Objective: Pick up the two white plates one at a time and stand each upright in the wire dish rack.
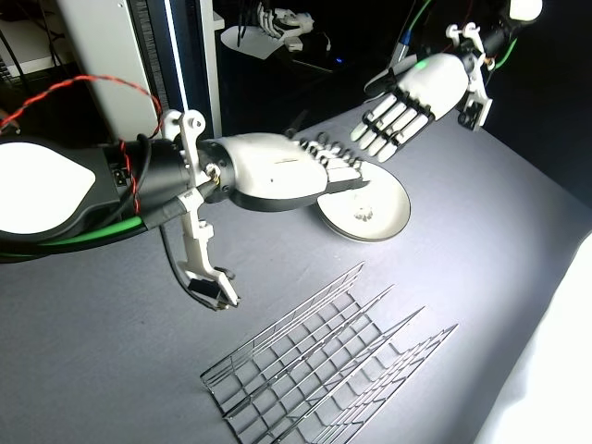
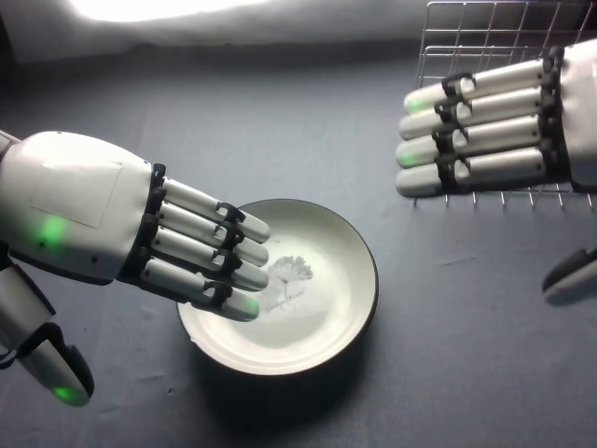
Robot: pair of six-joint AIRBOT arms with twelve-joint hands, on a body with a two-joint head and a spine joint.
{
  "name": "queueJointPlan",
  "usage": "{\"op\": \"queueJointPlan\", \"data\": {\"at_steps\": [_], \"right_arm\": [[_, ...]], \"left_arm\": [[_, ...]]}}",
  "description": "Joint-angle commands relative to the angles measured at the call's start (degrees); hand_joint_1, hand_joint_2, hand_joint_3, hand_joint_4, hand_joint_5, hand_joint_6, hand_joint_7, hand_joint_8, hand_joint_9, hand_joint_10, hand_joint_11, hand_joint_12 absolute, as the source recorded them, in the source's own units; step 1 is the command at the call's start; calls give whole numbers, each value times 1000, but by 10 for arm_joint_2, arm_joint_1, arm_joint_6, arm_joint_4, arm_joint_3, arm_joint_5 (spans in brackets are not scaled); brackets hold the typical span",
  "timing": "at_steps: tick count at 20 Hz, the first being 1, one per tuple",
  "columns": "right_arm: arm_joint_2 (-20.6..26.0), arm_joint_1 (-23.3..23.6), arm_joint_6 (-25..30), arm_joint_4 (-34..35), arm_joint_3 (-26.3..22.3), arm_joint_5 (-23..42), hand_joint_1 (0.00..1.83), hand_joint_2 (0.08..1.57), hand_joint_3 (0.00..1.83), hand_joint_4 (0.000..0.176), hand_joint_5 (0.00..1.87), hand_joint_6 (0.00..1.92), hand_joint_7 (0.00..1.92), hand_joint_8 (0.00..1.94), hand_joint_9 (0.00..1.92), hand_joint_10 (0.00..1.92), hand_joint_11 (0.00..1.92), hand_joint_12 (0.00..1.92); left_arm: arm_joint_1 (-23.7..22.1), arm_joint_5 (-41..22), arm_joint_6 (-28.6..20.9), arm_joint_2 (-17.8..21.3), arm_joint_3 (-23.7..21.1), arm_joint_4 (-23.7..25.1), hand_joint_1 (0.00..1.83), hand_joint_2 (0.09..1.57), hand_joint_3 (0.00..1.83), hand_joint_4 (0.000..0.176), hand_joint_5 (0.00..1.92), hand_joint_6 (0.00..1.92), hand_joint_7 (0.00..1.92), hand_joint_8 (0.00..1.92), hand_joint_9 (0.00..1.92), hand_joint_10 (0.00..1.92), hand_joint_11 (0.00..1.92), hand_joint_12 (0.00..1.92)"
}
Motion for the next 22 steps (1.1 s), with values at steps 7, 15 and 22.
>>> {"op": "queueJointPlan", "data": {"at_steps": [7,15,22], "right_arm": [[2,7,-7,18,6,30,0,1126,4,0,0,0,0,0,0,0,0,0],[2,14,-8,18,6,33,0,1135,6,0,0,0,0,0,0,0,0,0],[0,4,-10,19,9,52,0,1129,3,0,0,0,0,0,0,0,0,0]], "left_arm": [[35,-14,11,-34,57,-24,0,1087,8,0,17,3,0,0,0,0,0,0],[50,-12,28,-61,102,-11,0,1079,2,0,20,4,0,0,0,0,0,0],[55,-23,32,-82,140,21,0,1069,0,0,10,2,0,0,0,0,0,0]]}}
